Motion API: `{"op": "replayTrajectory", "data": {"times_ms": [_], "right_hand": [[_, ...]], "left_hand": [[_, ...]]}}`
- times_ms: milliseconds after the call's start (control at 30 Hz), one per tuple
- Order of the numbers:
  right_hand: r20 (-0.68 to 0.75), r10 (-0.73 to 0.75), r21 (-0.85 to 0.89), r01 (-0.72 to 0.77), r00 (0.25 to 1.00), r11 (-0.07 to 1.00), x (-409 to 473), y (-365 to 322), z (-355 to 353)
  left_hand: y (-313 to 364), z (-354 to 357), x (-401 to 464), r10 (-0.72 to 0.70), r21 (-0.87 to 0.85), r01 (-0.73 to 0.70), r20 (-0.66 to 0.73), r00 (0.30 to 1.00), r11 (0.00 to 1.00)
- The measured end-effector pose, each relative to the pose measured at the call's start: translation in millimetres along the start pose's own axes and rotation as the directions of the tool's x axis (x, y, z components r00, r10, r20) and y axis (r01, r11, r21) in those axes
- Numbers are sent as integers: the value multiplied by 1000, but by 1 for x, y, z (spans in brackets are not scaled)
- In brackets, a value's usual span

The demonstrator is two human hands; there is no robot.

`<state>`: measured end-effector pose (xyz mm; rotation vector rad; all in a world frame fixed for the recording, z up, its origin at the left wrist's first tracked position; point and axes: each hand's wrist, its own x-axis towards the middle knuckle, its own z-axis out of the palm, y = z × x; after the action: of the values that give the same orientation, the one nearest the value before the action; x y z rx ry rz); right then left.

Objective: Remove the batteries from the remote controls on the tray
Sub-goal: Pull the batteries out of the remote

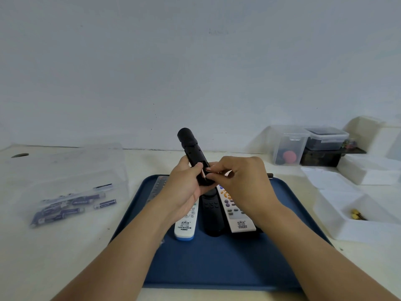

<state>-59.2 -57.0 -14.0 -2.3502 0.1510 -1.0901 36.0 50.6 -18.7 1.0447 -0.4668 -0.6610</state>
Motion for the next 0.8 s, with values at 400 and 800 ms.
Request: {"op": "replayTrajectory", "data": {"times_ms": [400, 800], "right_hand": [[306, 47, 23, -56, 951, 998, 8, 1, -13], [285, 311, 402, -407, 907, 820, 8, 12, -20]], "left_hand": [[-7, 1, -3, 34, 139, -32, -12, 999, 990], [-7, 4, -7, 14, 96, -25, 110, 994, 995]]}}
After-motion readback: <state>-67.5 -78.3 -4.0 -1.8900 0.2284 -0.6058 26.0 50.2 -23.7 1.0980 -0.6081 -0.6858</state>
